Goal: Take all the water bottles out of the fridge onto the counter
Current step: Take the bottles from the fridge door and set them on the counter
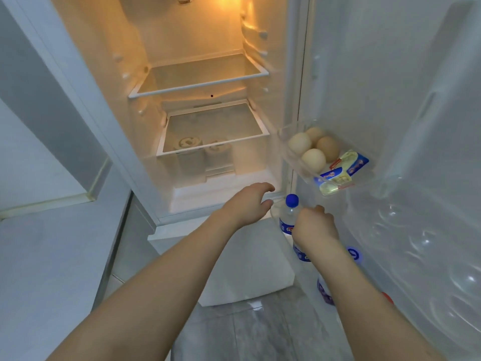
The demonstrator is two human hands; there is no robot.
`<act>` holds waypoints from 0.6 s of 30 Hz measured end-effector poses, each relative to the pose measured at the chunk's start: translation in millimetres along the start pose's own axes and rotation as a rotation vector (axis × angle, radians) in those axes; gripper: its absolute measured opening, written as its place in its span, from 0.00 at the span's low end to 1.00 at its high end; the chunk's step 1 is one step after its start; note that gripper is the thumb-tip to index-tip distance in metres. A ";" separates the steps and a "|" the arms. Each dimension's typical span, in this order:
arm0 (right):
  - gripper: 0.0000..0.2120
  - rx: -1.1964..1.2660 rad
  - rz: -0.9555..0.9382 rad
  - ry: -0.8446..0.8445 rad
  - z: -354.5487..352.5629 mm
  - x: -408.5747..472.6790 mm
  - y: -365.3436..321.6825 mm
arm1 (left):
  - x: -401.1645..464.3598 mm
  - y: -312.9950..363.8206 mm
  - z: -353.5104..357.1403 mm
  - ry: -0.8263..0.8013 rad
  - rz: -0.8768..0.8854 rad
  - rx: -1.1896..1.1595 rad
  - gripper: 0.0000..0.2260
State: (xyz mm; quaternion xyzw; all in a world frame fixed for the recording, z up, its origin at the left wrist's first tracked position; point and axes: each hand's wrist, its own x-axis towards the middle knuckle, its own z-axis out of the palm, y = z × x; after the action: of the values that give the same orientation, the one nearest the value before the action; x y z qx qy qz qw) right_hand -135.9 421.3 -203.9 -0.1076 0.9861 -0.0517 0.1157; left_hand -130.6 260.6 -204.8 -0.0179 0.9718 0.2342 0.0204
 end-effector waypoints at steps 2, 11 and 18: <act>0.14 -0.008 0.008 -0.017 -0.1 1.6 1.0 | 13.5 8.8 6.6 -0.040 0.031 -0.015 0.20; 0.14 0.264 0.075 -0.028 9.2 4.5 4.0 | 33.3 13.8 34.6 -0.157 0.060 -0.087 0.19; 0.11 0.205 0.057 0.027 8.0 -0.4 1.9 | 15.6 5.3 39.6 0.008 0.076 -0.105 0.11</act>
State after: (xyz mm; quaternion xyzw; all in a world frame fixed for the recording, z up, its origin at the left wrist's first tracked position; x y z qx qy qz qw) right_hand -134.0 422.7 -211.8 -0.0662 0.9797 -0.1506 0.1144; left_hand -145.2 282.9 -238.4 0.0171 0.9582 0.2854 0.0065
